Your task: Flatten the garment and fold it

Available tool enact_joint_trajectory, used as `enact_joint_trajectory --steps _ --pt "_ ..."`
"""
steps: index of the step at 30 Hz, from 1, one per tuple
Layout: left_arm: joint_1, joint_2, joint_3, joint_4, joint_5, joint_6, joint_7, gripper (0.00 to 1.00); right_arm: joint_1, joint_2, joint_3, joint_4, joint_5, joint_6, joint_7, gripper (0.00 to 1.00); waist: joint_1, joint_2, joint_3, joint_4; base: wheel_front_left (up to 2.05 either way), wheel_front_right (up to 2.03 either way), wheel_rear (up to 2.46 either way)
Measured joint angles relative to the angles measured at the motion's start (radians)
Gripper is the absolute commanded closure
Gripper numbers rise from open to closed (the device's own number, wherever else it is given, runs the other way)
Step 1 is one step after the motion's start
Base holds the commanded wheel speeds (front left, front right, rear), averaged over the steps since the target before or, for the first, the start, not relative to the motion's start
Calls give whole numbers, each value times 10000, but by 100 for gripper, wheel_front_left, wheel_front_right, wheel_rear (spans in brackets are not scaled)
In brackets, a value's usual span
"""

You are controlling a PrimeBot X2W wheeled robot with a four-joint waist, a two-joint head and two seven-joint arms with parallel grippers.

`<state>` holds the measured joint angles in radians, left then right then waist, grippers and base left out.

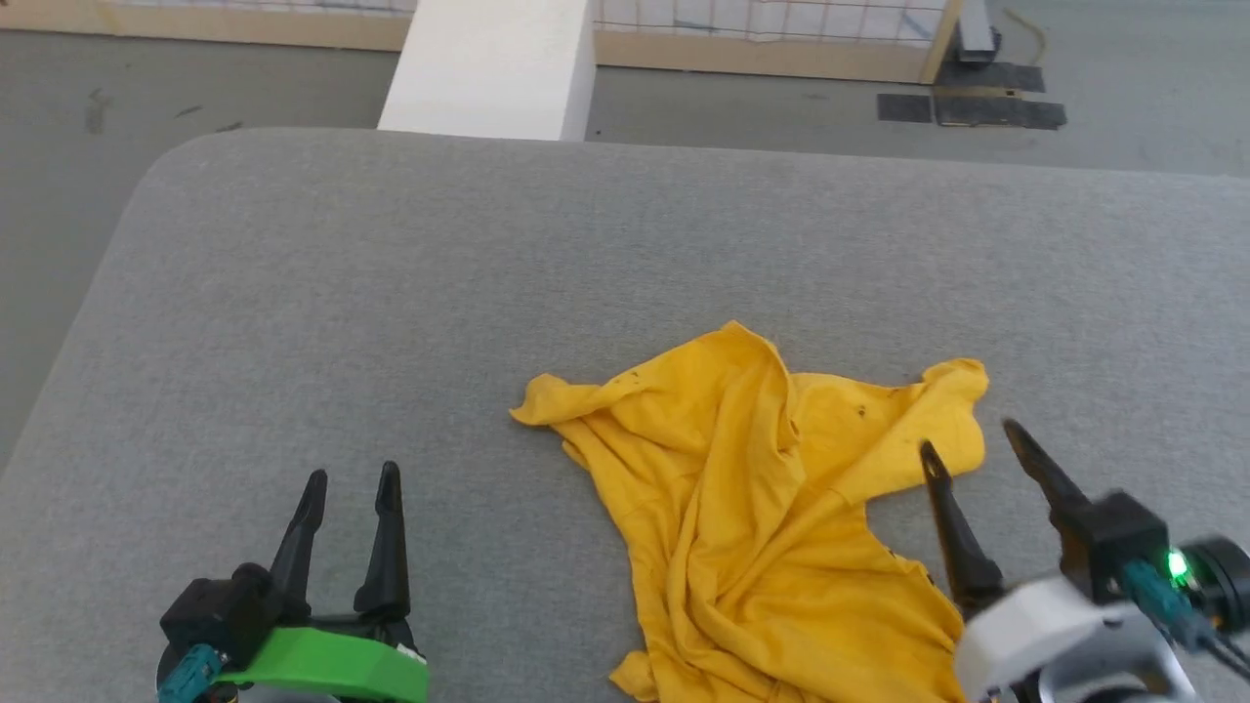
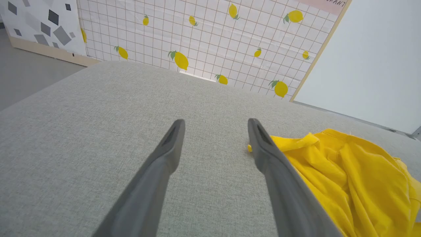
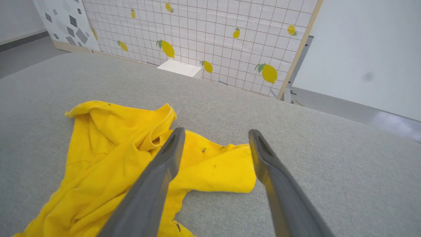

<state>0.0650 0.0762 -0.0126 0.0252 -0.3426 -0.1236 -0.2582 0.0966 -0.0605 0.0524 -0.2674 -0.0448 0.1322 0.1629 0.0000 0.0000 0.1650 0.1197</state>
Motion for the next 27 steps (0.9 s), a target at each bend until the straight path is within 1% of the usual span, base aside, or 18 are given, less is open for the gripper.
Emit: enact_joint_trajectory --steps 2,8,11,16,19,23,25,27 --pt "59 84 -19 -65 44 0 0 0 406 67 -265 125 -144 0 -431 0 0 0 13 -116 0 0 0" --pt "123 163 54 -234 77 0 0 0 1228 73 -571 702 792 0 -1630 0 0 0 119 -388 0 0 0" --pt "210 232 65 -247 136 0 0 0 1358 77 -608 1045 1122 0 -2017 0 0 0 175 -518 0 0 0" --pt "174 548 -232 -313 401 0 0 0 1339 79 -650 1294 1160 0 -2266 0 0 0 263 -696 0 0 0" --pt "-98 991 -740 -412 646 0 29 0 1303 82 -765 1325 1160 0 -2339 0 0 0 352 -729 0 0 0" --pt "-1165 1921 -1933 -495 711 0 773 0 1246 82 -880 1381 1162 0 -2337 0 0 0 548 -704 0 0 0" --pt "-1760 2437 -2813 -360 520 0 1684 0 1184 82 -823 1421 1162 0 -2336 0 0 0 676 -685 0 0 0" --pt "-2145 2690 -3521 -247 -81 0 2627 0 1100 88 -779 1448 1164 0 -2336 0 0 0 800 -678 0 0 0"
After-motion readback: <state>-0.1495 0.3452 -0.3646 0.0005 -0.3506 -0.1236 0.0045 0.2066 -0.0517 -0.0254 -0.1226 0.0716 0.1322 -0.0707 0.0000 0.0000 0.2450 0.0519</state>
